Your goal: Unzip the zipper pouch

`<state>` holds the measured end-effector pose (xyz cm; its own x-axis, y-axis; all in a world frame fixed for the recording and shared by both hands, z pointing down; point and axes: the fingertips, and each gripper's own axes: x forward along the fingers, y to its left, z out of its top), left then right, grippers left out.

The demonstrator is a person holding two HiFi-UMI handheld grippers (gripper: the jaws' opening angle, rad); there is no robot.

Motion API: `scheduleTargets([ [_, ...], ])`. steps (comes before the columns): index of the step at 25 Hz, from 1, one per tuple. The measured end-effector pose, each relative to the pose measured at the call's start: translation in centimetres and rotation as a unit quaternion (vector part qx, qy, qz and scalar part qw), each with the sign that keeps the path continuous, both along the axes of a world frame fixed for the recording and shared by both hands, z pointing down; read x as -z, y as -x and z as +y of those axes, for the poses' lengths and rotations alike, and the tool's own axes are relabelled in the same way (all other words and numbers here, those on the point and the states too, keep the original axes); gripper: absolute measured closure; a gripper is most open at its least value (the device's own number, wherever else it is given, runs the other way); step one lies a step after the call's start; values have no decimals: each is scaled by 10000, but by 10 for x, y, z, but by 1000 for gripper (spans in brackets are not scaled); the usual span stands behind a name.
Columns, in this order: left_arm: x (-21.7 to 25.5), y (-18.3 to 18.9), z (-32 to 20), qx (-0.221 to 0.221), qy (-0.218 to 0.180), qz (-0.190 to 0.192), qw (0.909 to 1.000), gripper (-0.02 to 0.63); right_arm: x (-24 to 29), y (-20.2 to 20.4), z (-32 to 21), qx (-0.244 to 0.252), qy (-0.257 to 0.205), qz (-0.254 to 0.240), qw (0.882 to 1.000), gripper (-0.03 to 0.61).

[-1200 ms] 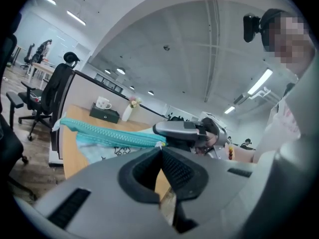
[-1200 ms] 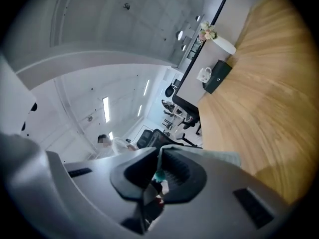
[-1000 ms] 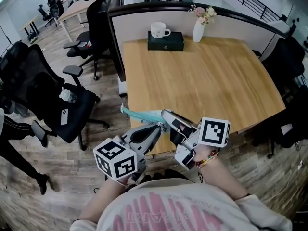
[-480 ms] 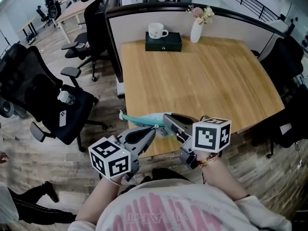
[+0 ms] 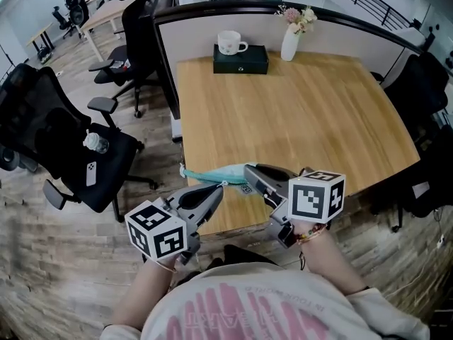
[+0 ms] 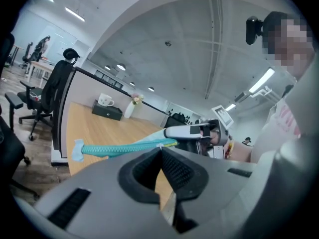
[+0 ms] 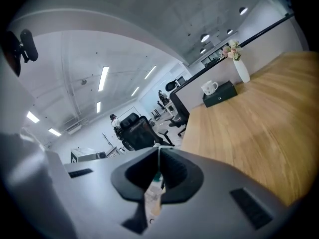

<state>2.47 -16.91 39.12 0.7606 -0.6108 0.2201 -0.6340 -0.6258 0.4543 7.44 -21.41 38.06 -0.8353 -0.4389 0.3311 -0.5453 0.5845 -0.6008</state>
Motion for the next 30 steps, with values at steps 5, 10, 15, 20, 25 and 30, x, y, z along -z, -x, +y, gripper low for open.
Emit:
scheduleTargets([
  [5,-1,4,-4,87,57,-76,9999,611,2,-1,-3,-22,-70,72,9999,574],
  [10,-5,25,-9,234,140,-88,9996,611,4,0,-10,-134,-178,114,9997,574],
  [15,-5,38,-18,62,124,-23,9999,611,5,4,-16,-398,-221,160,9988,574],
  [20,-2,58,-37,-295,161,-1,9994,611,12,11,-30,-916,-249,192,9953,572],
  [25,-2,79,-60,-739,222,-69,9970,611,13,20,-42,-1494,-158,164,9885,572],
  [30,-6,103,-78,-1037,238,-23,9943,611,13,28,-48,-2003,-148,229,9794,572],
])
